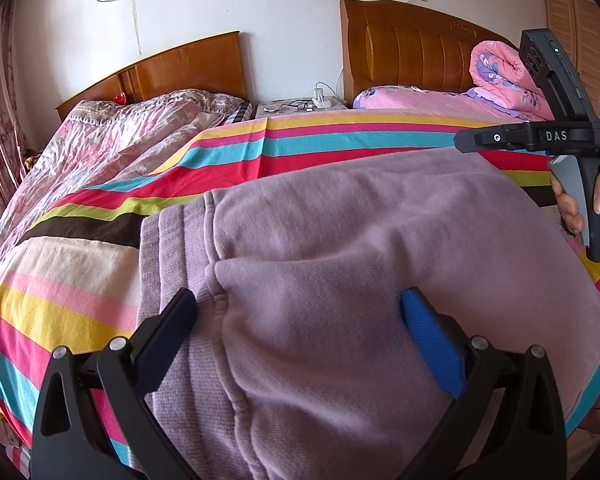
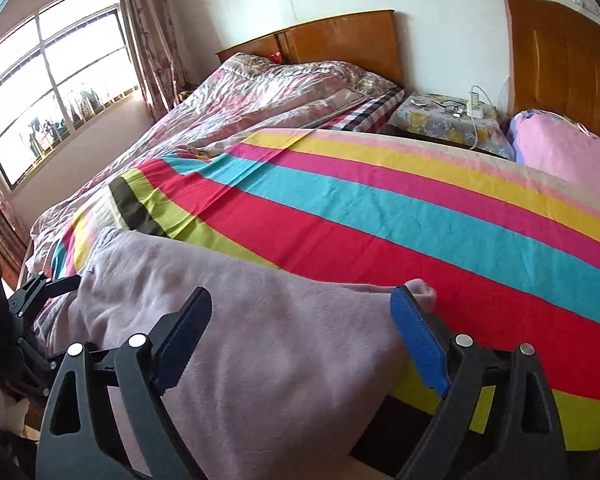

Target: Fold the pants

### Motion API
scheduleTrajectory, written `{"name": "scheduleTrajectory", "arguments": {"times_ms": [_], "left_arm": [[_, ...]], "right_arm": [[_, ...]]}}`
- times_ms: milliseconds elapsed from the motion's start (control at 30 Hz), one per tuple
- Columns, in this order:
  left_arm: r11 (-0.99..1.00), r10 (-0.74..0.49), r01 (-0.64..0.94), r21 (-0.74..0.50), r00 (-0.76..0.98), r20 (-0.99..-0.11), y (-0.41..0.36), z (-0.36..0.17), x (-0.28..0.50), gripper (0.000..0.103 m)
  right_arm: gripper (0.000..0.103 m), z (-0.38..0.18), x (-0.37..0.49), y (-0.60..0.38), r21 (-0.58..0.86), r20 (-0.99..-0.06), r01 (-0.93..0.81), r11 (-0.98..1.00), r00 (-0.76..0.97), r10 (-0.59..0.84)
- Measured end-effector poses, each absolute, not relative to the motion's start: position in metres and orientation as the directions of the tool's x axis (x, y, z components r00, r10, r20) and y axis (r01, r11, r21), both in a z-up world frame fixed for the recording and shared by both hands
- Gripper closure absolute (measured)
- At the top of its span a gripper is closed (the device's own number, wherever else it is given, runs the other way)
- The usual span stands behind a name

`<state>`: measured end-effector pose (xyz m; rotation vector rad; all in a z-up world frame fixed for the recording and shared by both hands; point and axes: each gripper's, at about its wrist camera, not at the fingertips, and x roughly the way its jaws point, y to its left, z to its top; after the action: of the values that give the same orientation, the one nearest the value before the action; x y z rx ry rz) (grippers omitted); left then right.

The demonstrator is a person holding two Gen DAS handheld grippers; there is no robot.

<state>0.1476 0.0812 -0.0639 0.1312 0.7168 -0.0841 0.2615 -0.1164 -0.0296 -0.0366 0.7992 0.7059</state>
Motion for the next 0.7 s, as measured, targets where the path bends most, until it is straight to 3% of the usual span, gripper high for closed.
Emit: {"name": "scheduleTrajectory", "arguments": {"times_ms": [100,267,400,533,700], "left_arm": [[0.988,-0.031,0.123,0.094,0.752,-0.658,0.081,-0.063,0.147,0.001],[0.988,-0.02,0.117,0.105,0.756,-0.654,0.08,-0.065,0.144,0.001],[0.988,-0.02,0.117,0.104,0.755,-0.655,0.08,-0.065,0.144,0.001],[0.987,-0.013,0.116,0.113,0.753,-0.658,0.078,-0.065,0.143,0.001],[0.98,0.007,0.123,0.154,0.759,-0.651,0.073,-0.065,0.137,0.001]], "right_arm": [[0.015,-0.045,0.268,-0.105,0.147,-0.745,-0.583,0.799,0.466,0.477],[0.016,-0.033,0.284,-0.131,0.135,-0.718,-0.352,0.926,0.609,0.336],[0.015,-0.008,0.23,-0.13,0.241,-0.633,-0.451,0.859,0.598,0.492],[0.013,-0.009,0.151,-0.101,0.125,-0.657,-0.573,0.81,0.564,0.5],[0.012,-0.041,0.093,-0.088,-0.022,-0.736,-0.577,0.816,0.561,0.377]]}}
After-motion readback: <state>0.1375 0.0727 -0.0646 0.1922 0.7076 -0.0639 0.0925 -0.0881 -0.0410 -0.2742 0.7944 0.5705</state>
